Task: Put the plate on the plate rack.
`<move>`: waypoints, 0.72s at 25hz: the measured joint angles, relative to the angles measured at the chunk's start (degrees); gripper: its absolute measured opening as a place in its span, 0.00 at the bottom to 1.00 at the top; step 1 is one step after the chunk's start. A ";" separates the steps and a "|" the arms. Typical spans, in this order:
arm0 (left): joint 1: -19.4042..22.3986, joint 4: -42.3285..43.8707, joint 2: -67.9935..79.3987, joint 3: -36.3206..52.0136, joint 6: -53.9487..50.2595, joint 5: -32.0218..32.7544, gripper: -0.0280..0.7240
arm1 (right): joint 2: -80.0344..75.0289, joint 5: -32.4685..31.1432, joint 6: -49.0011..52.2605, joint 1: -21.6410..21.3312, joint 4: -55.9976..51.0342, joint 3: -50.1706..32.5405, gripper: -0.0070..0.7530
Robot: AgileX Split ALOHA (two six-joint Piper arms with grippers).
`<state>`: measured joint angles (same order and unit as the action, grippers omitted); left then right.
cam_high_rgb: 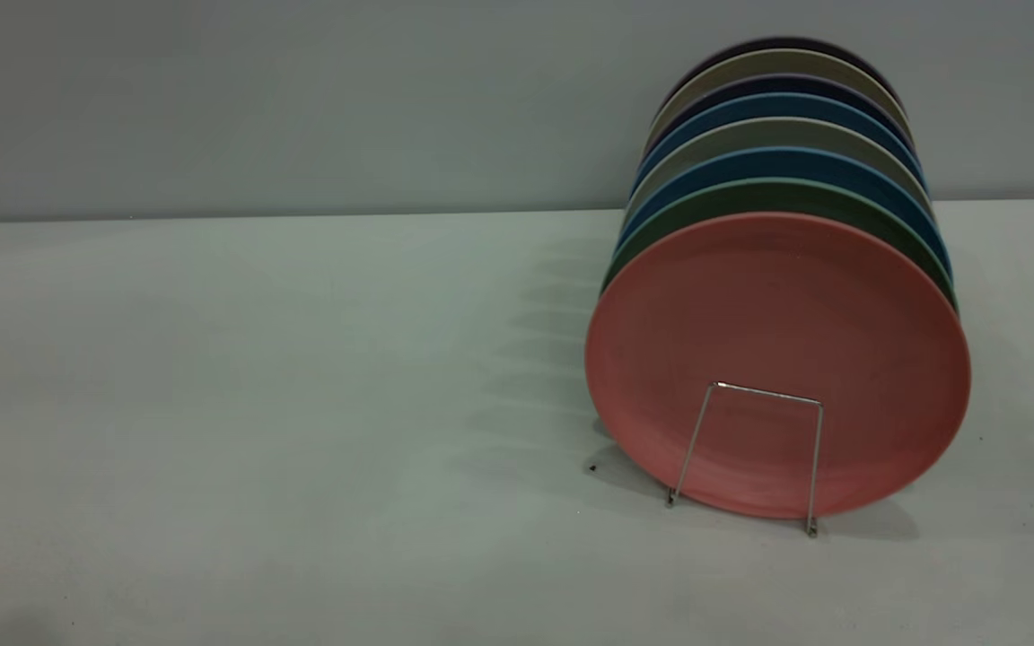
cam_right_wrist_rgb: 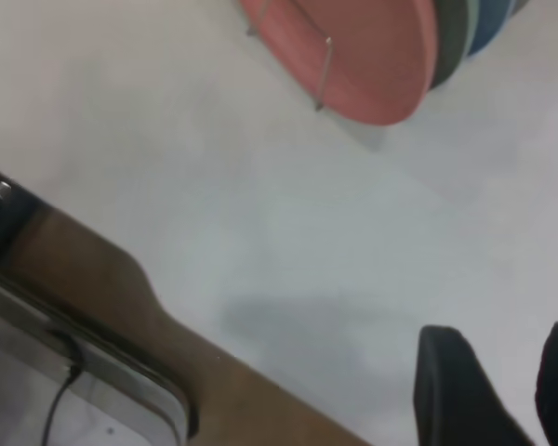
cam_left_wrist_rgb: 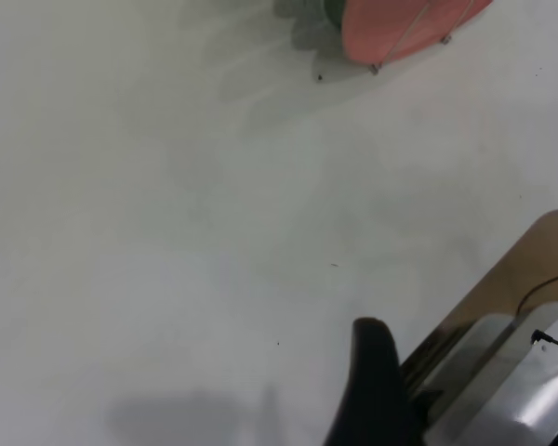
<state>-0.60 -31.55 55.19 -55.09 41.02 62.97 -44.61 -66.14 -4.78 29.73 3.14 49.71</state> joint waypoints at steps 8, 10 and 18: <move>0.00 0.00 -15.12 10.30 -2.22 -0.76 0.81 | 12.52 0.26 0.13 0.00 -2.03 -7.59 0.32; 0.00 0.06 -18.19 13.04 -2.89 -0.76 0.81 | 15.23 0.38 0.13 0.00 -2.03 -9.52 0.32; 0.00 0.17 -29.95 23.21 -3.89 -0.76 0.81 | 26.00 2.61 0.29 0.00 -2.23 -18.80 0.32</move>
<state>-0.60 -31.38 25.24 -31.88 37.13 62.20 -18.61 -63.53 -4.49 29.73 0.91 30.91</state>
